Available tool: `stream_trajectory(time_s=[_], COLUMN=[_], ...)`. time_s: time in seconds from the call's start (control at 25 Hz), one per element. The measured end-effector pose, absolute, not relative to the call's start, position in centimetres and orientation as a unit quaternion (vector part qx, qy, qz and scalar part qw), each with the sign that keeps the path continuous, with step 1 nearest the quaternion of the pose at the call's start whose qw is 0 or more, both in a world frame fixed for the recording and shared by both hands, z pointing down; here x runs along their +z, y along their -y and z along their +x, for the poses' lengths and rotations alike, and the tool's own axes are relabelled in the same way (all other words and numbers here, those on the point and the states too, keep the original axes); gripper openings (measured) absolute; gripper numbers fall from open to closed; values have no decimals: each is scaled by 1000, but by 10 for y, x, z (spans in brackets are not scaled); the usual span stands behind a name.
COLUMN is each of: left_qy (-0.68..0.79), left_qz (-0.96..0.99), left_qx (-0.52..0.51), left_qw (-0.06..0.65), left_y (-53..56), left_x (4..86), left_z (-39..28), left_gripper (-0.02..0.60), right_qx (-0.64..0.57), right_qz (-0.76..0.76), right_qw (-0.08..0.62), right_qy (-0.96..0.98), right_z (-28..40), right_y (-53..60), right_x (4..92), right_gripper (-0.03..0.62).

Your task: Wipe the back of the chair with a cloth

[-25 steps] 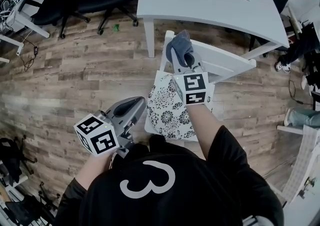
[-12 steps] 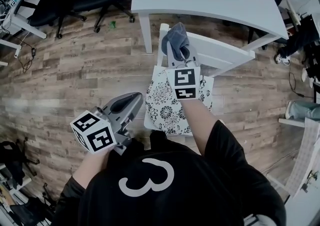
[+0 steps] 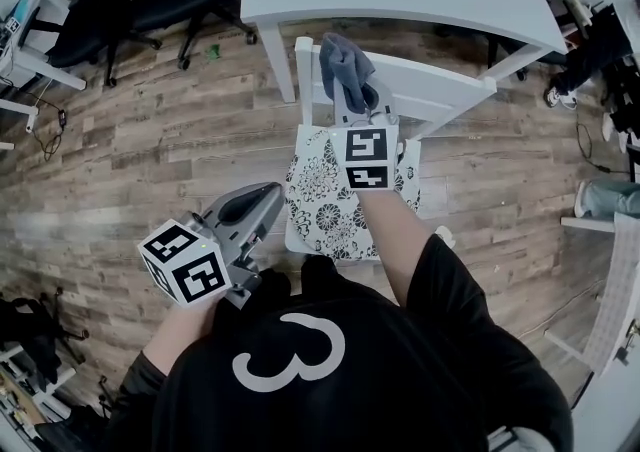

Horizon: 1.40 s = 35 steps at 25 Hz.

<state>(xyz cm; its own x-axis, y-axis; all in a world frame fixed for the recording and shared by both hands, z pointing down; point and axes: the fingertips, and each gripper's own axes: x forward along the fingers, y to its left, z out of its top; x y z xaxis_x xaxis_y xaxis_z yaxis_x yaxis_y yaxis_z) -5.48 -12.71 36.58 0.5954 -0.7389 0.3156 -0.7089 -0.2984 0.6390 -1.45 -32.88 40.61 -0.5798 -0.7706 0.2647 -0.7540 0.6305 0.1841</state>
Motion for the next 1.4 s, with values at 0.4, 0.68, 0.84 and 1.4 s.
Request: stream_trajectory(time_s=[0.4, 0.68, 0.84, 1.4], left_qy=[430, 406, 394, 382], left_qz=[815, 826, 831, 837], left_qx=[-14, -12, -7, -20], left_qw=[387, 392, 392, 390], left_y=[131, 138, 142, 142], left_x=[364, 363, 362, 357], left_z=[-28, 3, 20, 38], left_gripper=[14, 14, 14, 14], right_qx=[-17, -8, 2, 1], right_qz=[484, 532, 572, 618], right_qw=[161, 165, 165, 169], right_qy=[860, 830, 804, 768], right_z=[52, 119, 171, 243], right_y=[341, 352, 361, 365], right_x=[407, 407, 408, 407], right_gripper=[41, 41, 41, 41])
